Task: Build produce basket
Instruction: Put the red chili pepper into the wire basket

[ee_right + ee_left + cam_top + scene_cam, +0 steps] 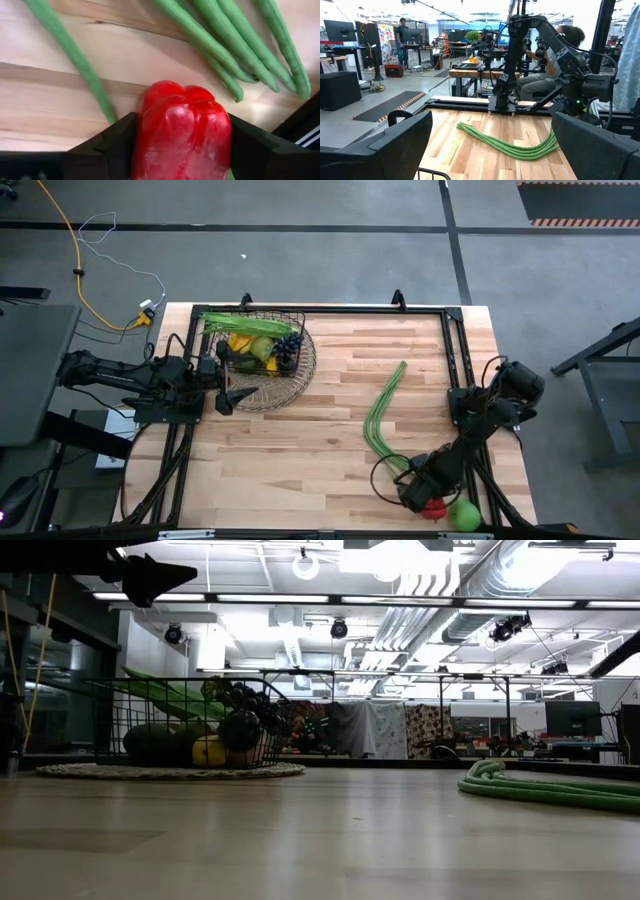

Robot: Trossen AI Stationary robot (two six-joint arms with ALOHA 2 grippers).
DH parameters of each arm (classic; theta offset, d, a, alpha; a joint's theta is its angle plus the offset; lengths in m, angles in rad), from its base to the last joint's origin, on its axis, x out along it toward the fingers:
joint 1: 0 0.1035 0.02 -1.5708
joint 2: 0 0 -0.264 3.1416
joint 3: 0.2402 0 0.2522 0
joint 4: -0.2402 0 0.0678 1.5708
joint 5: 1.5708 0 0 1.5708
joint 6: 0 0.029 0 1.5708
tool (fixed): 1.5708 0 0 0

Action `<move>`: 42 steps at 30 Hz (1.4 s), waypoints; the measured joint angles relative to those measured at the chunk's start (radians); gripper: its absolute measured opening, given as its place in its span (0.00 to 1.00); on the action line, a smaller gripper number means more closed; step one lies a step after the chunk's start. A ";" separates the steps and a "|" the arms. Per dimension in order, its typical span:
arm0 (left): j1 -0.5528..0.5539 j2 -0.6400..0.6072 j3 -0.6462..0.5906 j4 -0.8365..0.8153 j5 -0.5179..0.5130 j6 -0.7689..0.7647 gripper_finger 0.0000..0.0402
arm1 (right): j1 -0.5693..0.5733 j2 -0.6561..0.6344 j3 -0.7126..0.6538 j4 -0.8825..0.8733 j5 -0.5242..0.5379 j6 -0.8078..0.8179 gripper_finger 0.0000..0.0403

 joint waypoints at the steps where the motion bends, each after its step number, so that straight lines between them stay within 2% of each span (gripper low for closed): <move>1: 0.000 0.000 0.000 0.000 0.000 0.000 1.00 | -0.006 0.000 0.000 0.000 -0.008 -0.016 0.59; 7: 0.000 0.000 0.000 0.000 0.000 0.000 1.00 | -0.032 -0.036 0.021 -0.002 -0.027 -0.122 0.59; 10: 0.000 0.000 0.000 0.000 0.000 0.000 1.00 | -0.034 -0.075 0.040 -0.002 0.002 -0.160 0.59; 13: 0.000 0.000 0.000 0.000 0.000 0.000 1.00 | -0.034 -0.119 0.062 0.019 0.053 -0.216 0.59; 17: 0.000 0.000 0.007 -0.007 0.000 -0.006 1.00 | -0.045 -0.172 0.070 0.155 0.213 -0.368 0.58; 21: 0.000 0.000 0.026 -0.037 0.031 -0.041 1.00 | -0.118 -0.188 0.071 0.186 0.401 -0.595 0.58; 23: 0.000 0.000 0.028 -0.037 0.062 -0.046 1.00 | -0.173 -0.188 0.070 0.192 0.442 -0.742 0.58; 27: 0.000 0.000 0.028 -0.038 0.079 -0.053 1.00 | -0.317 -0.182 0.070 0.206 0.438 -1.027 0.58; 32: 0.000 0.000 0.028 -0.038 0.078 -0.056 1.00 | -0.505 -0.182 0.070 0.313 0.439 -1.391 0.58; 37: 0.000 0.000 0.028 -0.040 0.077 -0.071 1.00 | -0.657 -0.162 0.070 0.522 0.452 -1.723 0.58; 42: 0.000 0.000 0.028 -0.072 0.075 -0.091 1.00 | -0.770 -0.122 0.069 0.768 0.423 -1.949 0.58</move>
